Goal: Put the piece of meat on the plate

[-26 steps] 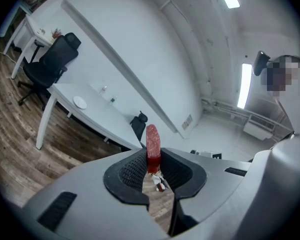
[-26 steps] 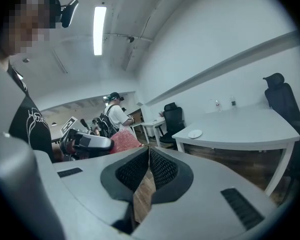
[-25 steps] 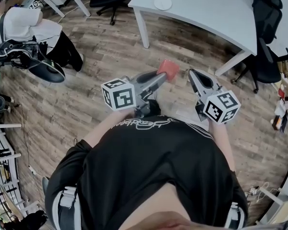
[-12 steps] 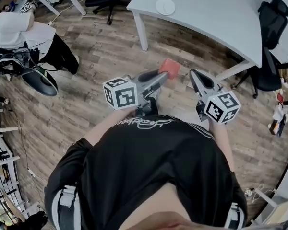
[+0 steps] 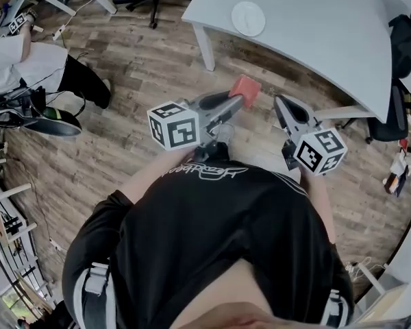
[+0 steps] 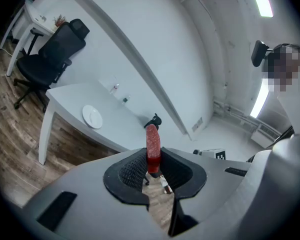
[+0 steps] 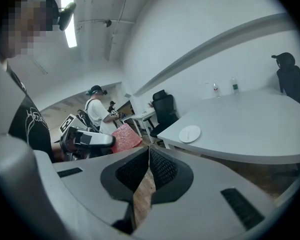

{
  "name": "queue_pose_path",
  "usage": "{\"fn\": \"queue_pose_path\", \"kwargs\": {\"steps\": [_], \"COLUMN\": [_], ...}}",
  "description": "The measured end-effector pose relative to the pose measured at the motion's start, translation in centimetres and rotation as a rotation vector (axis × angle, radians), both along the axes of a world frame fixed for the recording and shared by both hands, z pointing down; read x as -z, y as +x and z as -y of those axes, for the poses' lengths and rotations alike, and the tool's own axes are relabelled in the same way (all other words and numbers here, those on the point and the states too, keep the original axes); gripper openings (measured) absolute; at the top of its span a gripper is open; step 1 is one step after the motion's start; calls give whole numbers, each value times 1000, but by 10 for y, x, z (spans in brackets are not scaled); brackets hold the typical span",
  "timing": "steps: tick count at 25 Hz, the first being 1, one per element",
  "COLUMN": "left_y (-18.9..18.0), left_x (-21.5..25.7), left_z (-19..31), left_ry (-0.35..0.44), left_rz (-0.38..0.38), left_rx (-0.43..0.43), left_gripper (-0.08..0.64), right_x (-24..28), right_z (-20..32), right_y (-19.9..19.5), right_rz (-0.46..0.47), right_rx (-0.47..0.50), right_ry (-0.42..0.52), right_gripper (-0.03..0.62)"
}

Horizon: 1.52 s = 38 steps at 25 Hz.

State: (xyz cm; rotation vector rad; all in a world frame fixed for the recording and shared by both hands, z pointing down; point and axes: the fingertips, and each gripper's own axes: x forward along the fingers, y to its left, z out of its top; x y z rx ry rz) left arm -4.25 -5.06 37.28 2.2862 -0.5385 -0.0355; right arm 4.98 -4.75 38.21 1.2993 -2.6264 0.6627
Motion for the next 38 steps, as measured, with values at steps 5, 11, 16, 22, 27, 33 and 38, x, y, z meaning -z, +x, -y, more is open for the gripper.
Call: {"fn": "queue_pose_path", "kwargs": {"steps": [5,11,16,22,27,33,38], "left_y": [-6,-4,7,18,28,38,50], "left_x": [-8,-18,-21,-26,-35,-31,-31], "left_z": [72,138,168,182,195,226,250], "left_ry": [-14,-24,-15,-22,-37,-37,-42], "left_rz": [14,35,45,49,69,77,101], "left_rx": [-13,-52,-77,-89,-79,-50,-15], "left_gripper": [81,81,81,81,81,81,81], "right_x": [-10,-14,-20,-22,-27,-28,-26], "right_z": [68,133,158,172,185,218,245], "right_y": [-1,-2,7,14,24,37,48], "right_rz": [0,3,7,11,24,32,30], "right_rx": [-26,-64,-100,-102,-97,-73,-32], "right_ry": [-35,-38,-42,-32,-33,-40,-44], "right_gripper": [9,9,9,9,9,9,9]}}
